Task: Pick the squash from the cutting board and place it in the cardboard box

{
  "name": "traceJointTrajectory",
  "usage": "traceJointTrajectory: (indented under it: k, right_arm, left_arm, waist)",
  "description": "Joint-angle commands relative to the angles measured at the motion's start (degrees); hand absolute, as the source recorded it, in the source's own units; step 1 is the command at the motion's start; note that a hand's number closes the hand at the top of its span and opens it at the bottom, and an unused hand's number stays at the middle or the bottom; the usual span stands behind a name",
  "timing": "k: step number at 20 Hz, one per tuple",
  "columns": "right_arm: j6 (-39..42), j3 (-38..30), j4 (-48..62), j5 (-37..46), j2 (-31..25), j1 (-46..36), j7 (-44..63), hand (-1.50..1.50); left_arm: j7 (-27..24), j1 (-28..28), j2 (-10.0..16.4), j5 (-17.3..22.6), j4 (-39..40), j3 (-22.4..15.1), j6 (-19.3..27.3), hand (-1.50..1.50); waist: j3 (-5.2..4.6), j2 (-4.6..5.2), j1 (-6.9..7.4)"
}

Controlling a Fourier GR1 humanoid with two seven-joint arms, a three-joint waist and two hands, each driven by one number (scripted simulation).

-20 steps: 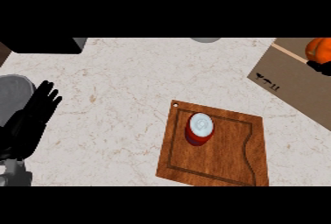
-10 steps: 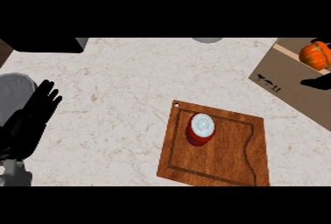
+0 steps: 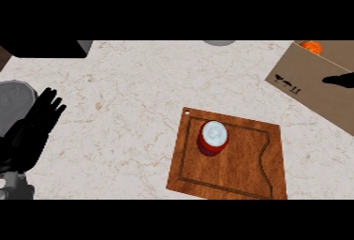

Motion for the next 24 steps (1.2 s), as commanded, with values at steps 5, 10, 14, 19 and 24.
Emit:
traceJointTrajectory:
  k: [5,10,14,19,24]
  right_arm:
    - [5.75,-11.44,5.65,-11.81,-7.01,-1.76,0.34,-1.5]
    - [7.96,-15.73,12.55,-15.33,-13.06,0.32,-2.77,-1.5]
    - [15.82,-17.02,17.28,-16.49,-22.13,0.57,-5.69,-1.5]
    - [18.35,-16.16,20.87,-15.9,-23.7,3.24,-11.72,-1.5]
    - [17.92,-15.25,22.37,-14.96,-25.26,3.84,-14.2,-1.5]
  left_arm:
    - [-2.45,1.05,-1.0,-0.68,0.81,-0.06,-0.82,0.0]
    - [0.36,0.45,-0.72,-1.03,-1.37,-0.62,-0.34,0.0]
    - [0.25,-0.01,-1.67,-0.97,-1.88,-0.99,-0.04,0.0]
    - [-2.69,2.95,-0.93,-0.09,-0.1,0.23,-3.01,0.0]
    - [-1.27,3.08,-1.21,0.31,-2.92,0.06,-2.77,0.0]
  waist:
    - [0.03,0.15,-0.1]
    - [0.11,0.33,0.4]
    - [0.18,0.56,0.83]
    - [0.22,0.78,1.5]
    - [0.26,0.74,1.93]
